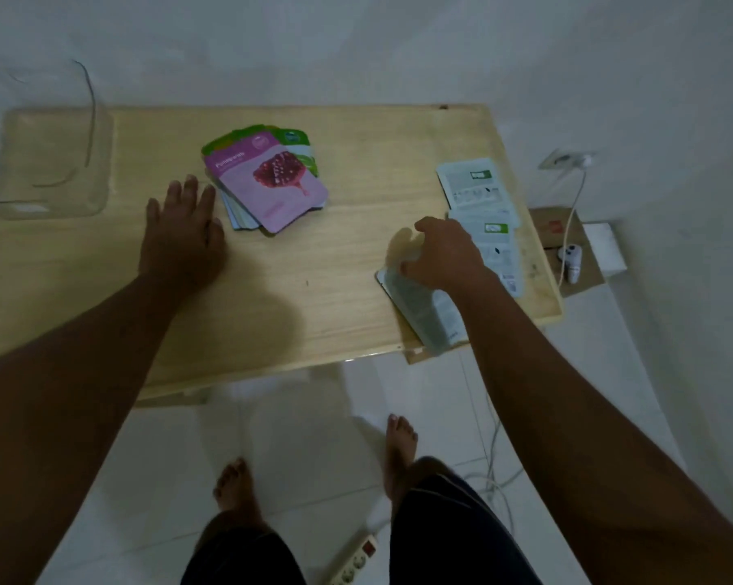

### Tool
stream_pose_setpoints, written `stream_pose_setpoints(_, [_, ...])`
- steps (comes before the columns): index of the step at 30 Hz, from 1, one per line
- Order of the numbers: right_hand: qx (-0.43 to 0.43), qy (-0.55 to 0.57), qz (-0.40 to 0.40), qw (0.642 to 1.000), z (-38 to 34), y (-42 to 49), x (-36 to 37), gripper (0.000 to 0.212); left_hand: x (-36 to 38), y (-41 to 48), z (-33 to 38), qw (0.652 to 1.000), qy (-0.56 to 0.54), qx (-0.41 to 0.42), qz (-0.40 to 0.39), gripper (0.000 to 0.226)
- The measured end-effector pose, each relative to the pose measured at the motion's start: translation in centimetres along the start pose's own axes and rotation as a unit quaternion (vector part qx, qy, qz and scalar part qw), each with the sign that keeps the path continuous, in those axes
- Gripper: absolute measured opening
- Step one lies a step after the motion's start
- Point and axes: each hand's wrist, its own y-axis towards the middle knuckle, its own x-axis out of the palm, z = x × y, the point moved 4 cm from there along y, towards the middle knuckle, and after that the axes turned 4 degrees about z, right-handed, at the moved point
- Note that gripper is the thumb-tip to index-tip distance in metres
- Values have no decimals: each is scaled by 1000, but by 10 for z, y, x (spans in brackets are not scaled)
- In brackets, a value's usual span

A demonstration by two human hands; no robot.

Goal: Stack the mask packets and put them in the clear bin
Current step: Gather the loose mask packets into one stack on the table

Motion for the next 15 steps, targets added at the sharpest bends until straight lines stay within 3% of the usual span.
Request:
stream_pose_setpoints(4, [25,0,-46,999,17,-17,8,85,1,1,0,1000,1,-2,-3,64])
stream_pose_setpoints(8, [68,32,-33,997,27,-18,10,99,1,-1,0,1000,-8,-2,9,64])
stream_pose_setpoints(15, [85,46,-46,994,41,-19,9,96,3,-3,0,1000,-16,1,16,62])
